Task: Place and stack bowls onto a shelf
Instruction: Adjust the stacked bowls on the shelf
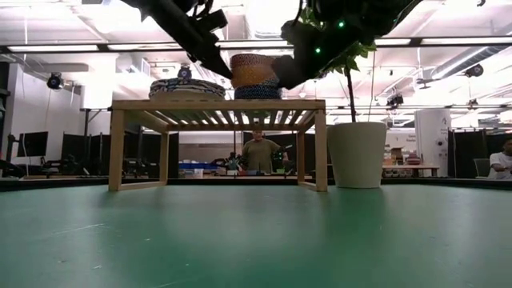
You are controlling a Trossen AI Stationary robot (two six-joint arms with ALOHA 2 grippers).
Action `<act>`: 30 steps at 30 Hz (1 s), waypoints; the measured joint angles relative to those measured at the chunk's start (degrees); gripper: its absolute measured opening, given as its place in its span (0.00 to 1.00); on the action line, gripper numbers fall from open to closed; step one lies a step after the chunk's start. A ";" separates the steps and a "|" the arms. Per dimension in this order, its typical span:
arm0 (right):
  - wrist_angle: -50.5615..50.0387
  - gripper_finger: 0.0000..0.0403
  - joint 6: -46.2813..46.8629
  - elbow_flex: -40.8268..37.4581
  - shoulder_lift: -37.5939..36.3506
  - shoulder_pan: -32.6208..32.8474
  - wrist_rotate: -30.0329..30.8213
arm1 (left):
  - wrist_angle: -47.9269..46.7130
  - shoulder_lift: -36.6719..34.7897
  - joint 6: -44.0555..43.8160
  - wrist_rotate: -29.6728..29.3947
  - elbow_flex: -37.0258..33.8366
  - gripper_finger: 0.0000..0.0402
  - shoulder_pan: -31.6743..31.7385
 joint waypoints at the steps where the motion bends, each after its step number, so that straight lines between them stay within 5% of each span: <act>1: 0.00 0.02 -0.14 0.29 0.42 0.01 0.51 | 0.04 0.08 -0.01 -0.01 0.00 0.00 0.06; 10: -0.04 0.02 -0.30 1.09 0.86 0.45 0.21 | 0.63 0.04 -1.75 0.02 0.58 0.00 0.12; 18: -0.21 0.02 -0.41 1.11 -0.94 0.42 6.55 | 0.36 -0.25 -1.95 -0.17 0.74 0.00 0.14; 30: 4.53 0.02 -2.20 1.13 1.65 -2.43 2.13 | 0.30 -0.23 -2.85 -0.50 0.51 0.00 0.16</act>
